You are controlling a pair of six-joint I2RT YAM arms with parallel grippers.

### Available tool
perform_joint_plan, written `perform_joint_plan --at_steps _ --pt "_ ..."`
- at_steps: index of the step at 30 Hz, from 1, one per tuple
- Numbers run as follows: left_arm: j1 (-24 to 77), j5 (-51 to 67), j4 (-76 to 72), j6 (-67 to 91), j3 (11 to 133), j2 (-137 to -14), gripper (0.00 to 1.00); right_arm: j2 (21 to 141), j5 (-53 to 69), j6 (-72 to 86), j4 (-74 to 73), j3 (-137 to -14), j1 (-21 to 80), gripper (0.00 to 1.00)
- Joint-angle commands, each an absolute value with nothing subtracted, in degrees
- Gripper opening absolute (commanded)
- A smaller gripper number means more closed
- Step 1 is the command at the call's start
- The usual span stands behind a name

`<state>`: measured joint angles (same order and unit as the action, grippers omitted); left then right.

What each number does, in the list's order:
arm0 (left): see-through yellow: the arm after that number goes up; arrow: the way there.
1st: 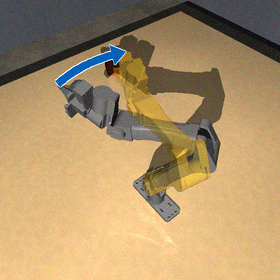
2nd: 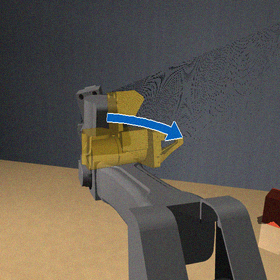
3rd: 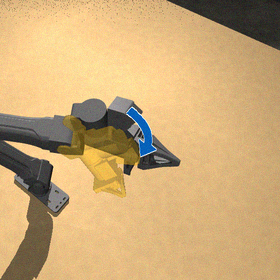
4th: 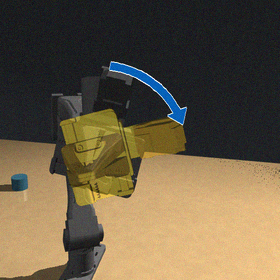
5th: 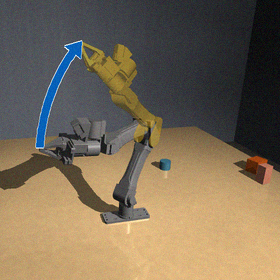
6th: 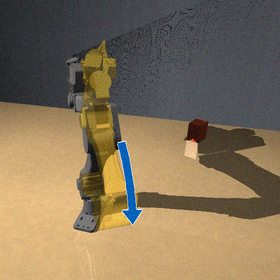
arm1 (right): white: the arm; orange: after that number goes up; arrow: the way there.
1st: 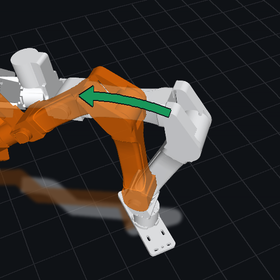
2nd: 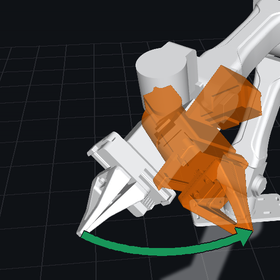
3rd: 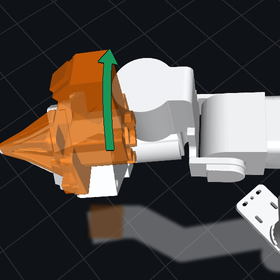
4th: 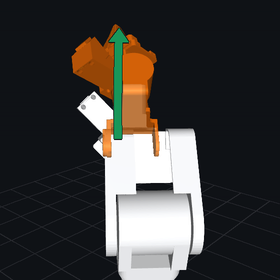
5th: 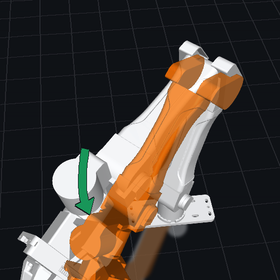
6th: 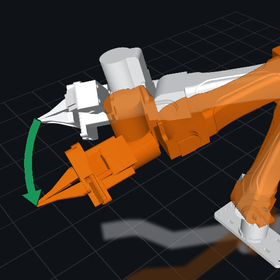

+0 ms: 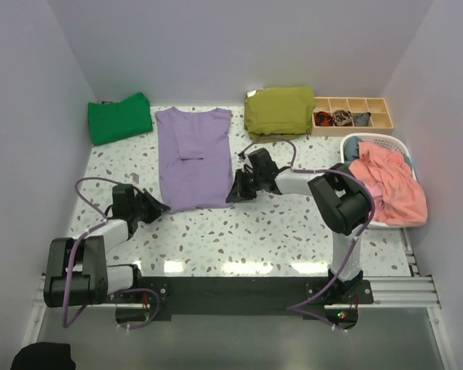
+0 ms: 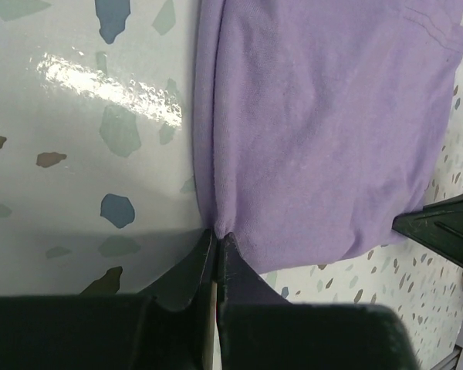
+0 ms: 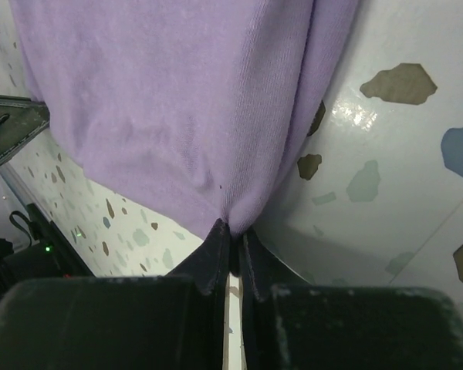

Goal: Fold and stack the t-shirts
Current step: Grab one side of the 2/3 rectangular tshirt with both arms, then fold the long partially folded tshirt into a neat square

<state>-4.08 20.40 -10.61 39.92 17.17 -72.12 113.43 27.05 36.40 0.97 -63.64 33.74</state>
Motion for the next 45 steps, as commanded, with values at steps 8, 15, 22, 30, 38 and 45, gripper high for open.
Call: perform_joint_plan --at_steps 8,15,22,30,38,45 --pt "-1.43 21.71 10.27 40.69 18.72 -56.01 0.00 99.59 24.87 32.61 -5.10 -53.45 34.36 0.00" --pt "8.44 16.44 23.71 48.51 19.86 -43.79 0.00 89.48 22.59 33.39 -8.35 -45.80 40.07 0.00" --pt "8.53 14.25 36.20 50.80 23.19 -30.16 0.00 77.88 17.85 37.09 -11.68 -41.74 43.68 0.00" --pt "8.53 11.52 28.67 48.78 29.09 -39.63 0.00 78.38 4.06 30.07 -19.33 -52.63 43.51 0.00" --pt "8.53 8.17 16.53 45.27 38.84 -57.46 0.00 90.96 4.65 24.61 -18.20 -67.14 36.57 0.00" --pt "8.44 7.03 6.34 41.84 50.25 -74.41 0.00 103.17 7.38 20.75 -19.78 -81.45 31.04 0.00"
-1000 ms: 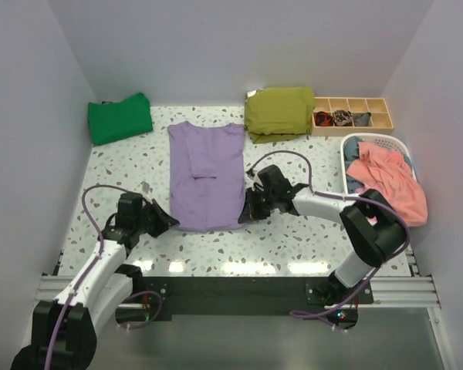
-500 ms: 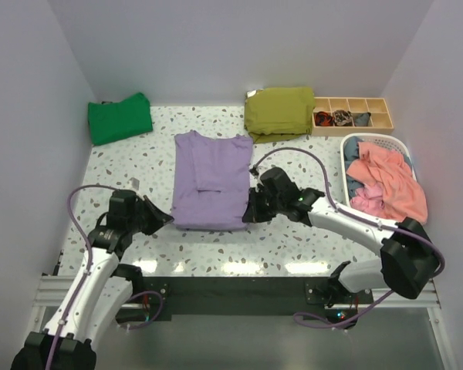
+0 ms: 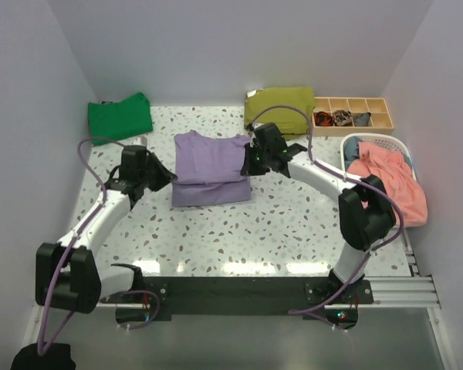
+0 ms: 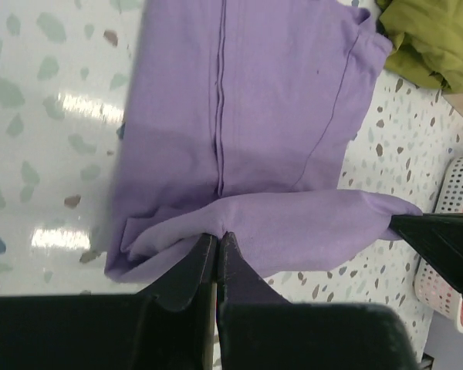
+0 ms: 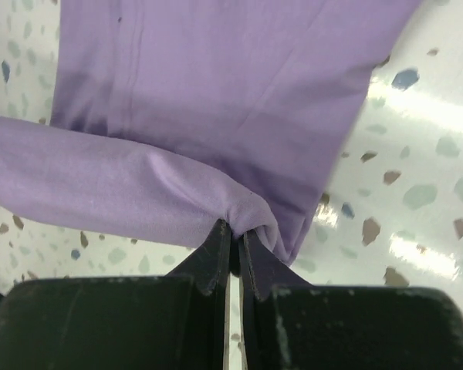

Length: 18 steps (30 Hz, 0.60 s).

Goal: Fold and stack the t-shirts
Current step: Fold the long partially folded tshirt into a neat square

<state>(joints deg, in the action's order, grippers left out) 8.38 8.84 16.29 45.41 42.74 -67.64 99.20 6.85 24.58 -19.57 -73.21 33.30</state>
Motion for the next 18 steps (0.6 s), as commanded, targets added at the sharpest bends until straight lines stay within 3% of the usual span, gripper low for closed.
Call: perform_joint_plan --at_steps 1,11,18 --pt "8.44 6.51 6.07 41.31 51.67 -76.18 0.00 104.58 7.90 20.66 -19.60 -82.87 30.59 0.00" --pt "7.65 7.73 2.12 37.62 68.02 -96.31 0.00 119.69 12.12 19.42 -23.81 -102.37 24.96 0.00" --pt "5.54 9.75 0.88 37.09 79.08 -108.87 0.00 132.88 13.98 18.99 -28.56 -122.83 22.59 0.01"
